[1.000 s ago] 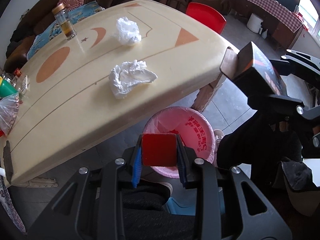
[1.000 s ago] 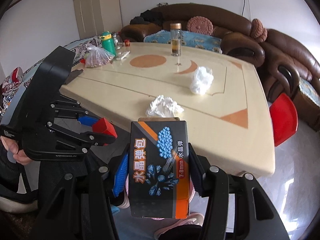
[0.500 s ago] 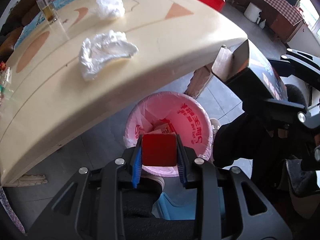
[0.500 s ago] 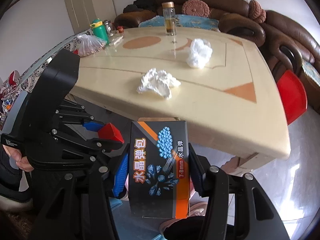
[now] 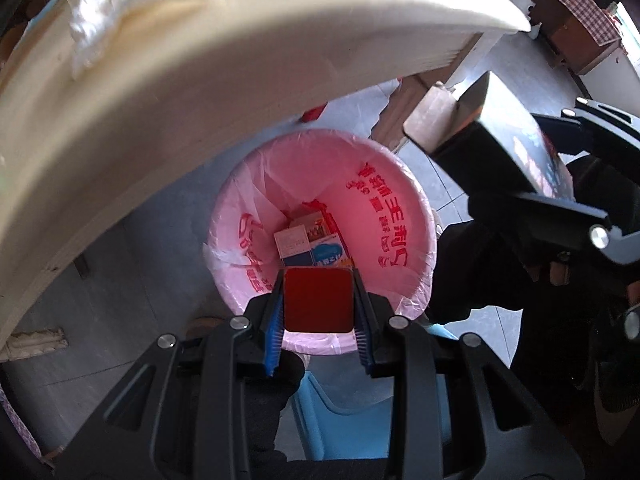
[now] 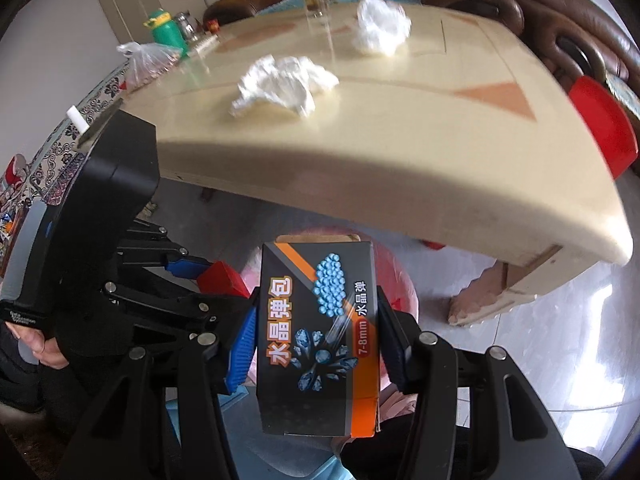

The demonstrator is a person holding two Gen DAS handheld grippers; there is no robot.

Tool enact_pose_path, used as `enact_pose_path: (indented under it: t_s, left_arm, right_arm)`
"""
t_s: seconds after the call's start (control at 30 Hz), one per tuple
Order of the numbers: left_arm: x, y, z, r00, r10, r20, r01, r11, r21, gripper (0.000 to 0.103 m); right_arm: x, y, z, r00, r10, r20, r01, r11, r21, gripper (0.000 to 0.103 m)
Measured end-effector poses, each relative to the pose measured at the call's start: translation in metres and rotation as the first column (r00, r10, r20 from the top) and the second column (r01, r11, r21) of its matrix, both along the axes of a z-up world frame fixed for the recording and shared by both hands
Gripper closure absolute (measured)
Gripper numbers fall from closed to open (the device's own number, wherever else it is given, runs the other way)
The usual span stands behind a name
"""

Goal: Collect trash
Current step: 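Open the left tool over the pink bin while the right tool drops the black box in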

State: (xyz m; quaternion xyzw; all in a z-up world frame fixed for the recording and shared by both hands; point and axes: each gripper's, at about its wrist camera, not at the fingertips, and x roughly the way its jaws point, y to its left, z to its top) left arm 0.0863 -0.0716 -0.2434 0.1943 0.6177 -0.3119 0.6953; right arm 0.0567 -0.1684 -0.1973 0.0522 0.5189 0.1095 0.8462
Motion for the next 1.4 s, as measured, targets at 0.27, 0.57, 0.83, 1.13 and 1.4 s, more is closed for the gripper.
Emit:
enact_pose_path:
  t_s: [0.27, 0.57, 0.83, 1.13, 1.4]
  left_arm:
    - [0.011, 0.002, -0.046, 0.995, 0.033, -0.093, -0.029, 0.999, 0.043, 0.073]
    - [0.022, -0.003, -0.093, 0.983, 0.05, -0.177, -0.034, 0.995, 0.097, 0.073]
    - [0.027, -0.009, -0.122, 0.97, 0.04, -0.24, -0.011, 0.993, 0.12, 0.073]
    - [0.028, -0.011, -0.149, 0.959, 0.03, -0.281, 0.015, 0.987, 0.158, 0.073]
    - [0.034, -0.009, -0.143, 0.965, 0.048, -0.257, -0.004, 0.986, 0.167, 0.033]
  right_arm:
    - [0.018, 0.004, -0.054, 0.994, 0.03, -0.101, -0.03, 1.0, 0.004, 0.051]
    - [0.032, 0.005, -0.108, 0.973, 0.07, -0.218, -0.065, 0.997, 0.03, 0.051]
    - [0.04, 0.004, -0.141, 0.954, 0.087, -0.288, -0.076, 0.996, 0.047, 0.051]
    - [0.05, 0.002, -0.161, 0.935, 0.113, -0.335, -0.091, 0.992, 0.083, 0.05]
    - [0.054, -0.004, -0.161, 0.944, 0.098, -0.316, -0.072, 0.993, 0.093, 0.028]
